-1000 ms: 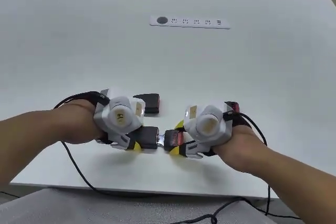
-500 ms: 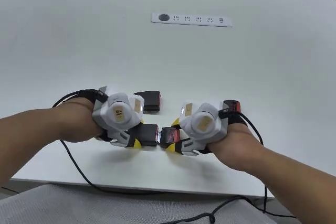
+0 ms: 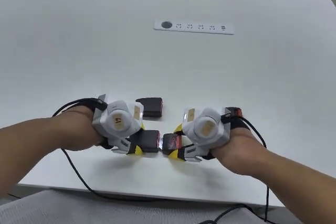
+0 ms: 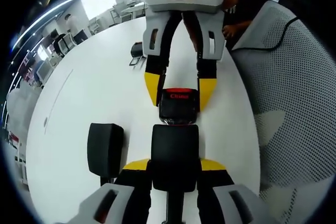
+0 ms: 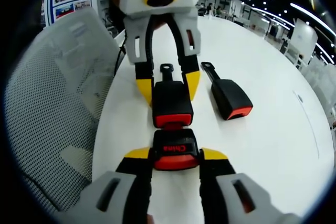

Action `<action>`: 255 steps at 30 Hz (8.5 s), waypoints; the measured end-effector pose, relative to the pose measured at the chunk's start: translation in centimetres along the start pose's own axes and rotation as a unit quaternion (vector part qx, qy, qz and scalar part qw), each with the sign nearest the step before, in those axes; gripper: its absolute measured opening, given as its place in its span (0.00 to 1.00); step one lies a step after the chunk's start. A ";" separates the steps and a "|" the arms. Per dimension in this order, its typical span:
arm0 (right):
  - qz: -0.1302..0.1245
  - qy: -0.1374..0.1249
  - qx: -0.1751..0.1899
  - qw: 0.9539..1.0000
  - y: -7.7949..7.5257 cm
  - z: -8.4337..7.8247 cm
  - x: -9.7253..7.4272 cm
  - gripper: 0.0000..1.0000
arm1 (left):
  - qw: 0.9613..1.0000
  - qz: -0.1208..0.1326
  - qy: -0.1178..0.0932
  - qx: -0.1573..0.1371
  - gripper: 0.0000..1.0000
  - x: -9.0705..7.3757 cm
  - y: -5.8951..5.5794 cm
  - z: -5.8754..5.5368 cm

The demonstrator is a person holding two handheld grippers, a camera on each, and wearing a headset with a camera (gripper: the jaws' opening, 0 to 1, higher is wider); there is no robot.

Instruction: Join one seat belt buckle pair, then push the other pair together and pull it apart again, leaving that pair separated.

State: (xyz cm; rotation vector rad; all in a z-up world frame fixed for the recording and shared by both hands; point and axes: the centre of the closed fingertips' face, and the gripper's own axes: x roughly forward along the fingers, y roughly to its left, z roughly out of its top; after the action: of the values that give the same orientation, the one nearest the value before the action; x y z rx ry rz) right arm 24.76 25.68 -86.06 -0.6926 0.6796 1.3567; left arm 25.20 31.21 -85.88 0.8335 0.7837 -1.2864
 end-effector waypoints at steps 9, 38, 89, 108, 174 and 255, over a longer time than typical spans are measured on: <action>0.002 -0.004 -0.003 1.000 0.0 0.1 0.0 0.35 | 0.999 0.013 0.001 -0.030 0.36 -0.1 0.2 -0.1; -0.053 -0.003 -0.001 0.999 -7.8 -3.0 -7.4 0.35 | 0.997 0.062 -0.035 -0.033 0.39 -3.5 8.1 2.7; -0.026 0.057 0.047 0.997 -9.9 -11.8 -9.3 0.35 | 1.000 -0.001 0.012 0.025 0.32 0.5 8.9 0.0; -0.016 0.030 0.018 0.999 -9.2 -5.4 -4.0 0.35 | 0.999 0.000 0.020 0.026 0.32 0.6 9.1 0.1; -0.017 0.002 -0.010 1.000 -9.7 0.0 0.4 0.33 | 1.000 -0.006 0.012 0.020 0.32 0.7 9.2 0.0; -0.164 -0.041 0.093 0.981 -4.5 -6.3 -13.9 0.81 | 0.983 0.144 -0.076 -0.087 0.72 -9.6 3.5 0.1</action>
State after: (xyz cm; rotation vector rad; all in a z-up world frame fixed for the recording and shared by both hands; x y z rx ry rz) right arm 27.72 11.72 -79.02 -0.5671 0.5885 0.9980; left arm 27.54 36.14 -77.19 0.6724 0.6185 -0.9966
